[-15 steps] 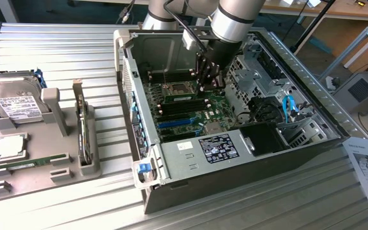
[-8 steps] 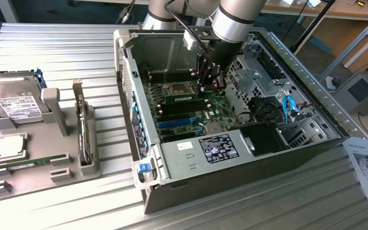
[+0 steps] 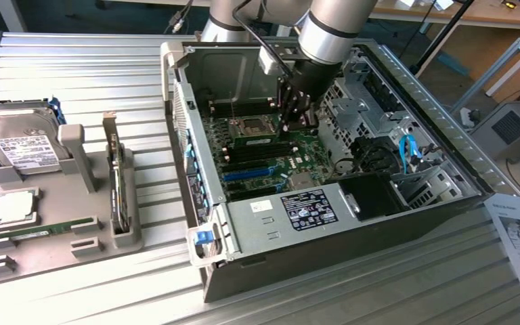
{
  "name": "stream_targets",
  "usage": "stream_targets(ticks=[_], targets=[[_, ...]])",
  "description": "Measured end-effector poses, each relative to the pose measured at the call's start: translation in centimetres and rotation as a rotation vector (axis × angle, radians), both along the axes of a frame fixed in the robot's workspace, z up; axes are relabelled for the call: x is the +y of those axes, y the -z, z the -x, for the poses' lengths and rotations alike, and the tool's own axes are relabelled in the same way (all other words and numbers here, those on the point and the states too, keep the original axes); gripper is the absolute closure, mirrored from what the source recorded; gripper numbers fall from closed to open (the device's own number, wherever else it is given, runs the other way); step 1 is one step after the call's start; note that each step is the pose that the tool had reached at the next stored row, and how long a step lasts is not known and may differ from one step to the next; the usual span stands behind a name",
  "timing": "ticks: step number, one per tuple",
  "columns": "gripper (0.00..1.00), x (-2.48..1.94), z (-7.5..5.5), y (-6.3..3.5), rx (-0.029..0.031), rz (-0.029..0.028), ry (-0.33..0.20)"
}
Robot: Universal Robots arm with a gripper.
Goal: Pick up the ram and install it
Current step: 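Insert the ram into the slot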
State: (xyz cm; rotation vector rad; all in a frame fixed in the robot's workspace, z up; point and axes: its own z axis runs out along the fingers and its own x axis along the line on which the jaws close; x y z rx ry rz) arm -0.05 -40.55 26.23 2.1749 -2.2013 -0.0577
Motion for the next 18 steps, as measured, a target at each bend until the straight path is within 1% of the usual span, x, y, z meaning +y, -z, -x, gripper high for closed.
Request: stream_targets(ticks=[7, 10, 12, 18], targets=[[0.88, -0.04, 0.0, 0.86, 0.0, 0.0001, 0.0], [0.88, -0.04, 0.0, 0.88, 0.0, 0.0002, 0.0], [0.88, -0.04, 0.0, 0.93, -0.0001, -0.0011, 0.0], [0.88, -0.04, 0.0, 0.96, 0.0, -0.0011, -0.003]])
